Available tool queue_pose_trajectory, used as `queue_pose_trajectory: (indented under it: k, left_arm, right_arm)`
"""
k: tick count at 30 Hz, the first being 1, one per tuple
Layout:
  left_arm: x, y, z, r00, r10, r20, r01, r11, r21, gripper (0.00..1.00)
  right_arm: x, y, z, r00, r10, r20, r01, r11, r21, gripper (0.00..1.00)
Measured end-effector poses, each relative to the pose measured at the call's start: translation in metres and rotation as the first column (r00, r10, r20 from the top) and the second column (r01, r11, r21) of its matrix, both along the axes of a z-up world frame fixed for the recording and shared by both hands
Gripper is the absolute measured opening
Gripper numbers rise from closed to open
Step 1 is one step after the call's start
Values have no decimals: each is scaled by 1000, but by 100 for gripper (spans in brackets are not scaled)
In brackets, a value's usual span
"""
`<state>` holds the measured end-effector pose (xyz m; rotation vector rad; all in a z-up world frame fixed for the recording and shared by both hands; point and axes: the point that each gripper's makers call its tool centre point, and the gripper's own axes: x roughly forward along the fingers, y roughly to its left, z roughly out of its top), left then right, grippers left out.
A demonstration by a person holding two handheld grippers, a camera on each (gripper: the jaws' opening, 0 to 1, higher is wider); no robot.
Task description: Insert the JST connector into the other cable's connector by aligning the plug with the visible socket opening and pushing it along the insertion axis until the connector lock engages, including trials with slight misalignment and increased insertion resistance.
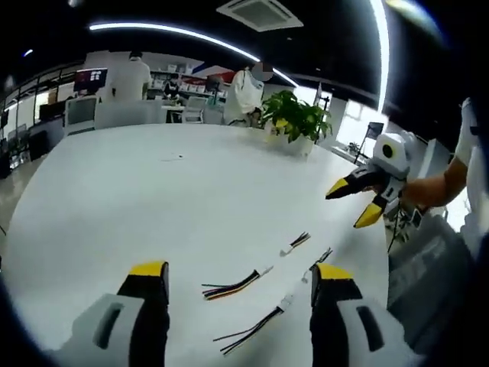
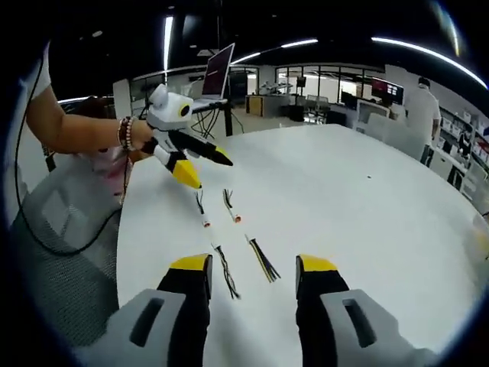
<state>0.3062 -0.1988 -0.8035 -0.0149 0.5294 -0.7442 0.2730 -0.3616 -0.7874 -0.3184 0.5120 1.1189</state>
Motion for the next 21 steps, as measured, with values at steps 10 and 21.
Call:
queue_pose_trajectory:
  k: [10, 21]
  left_arm:
    - [0, -25, -7, 988, -152, 34, 153, 988, -34, 80]
    - [3, -34, -16, 971, -230, 64, 231, 973, -7, 76]
  right_arm:
    - [5, 15, -18, 996, 91, 8, -90, 996, -26, 38]
    - [14, 21, -38, 988, 153, -13, -153, 986, -59, 33]
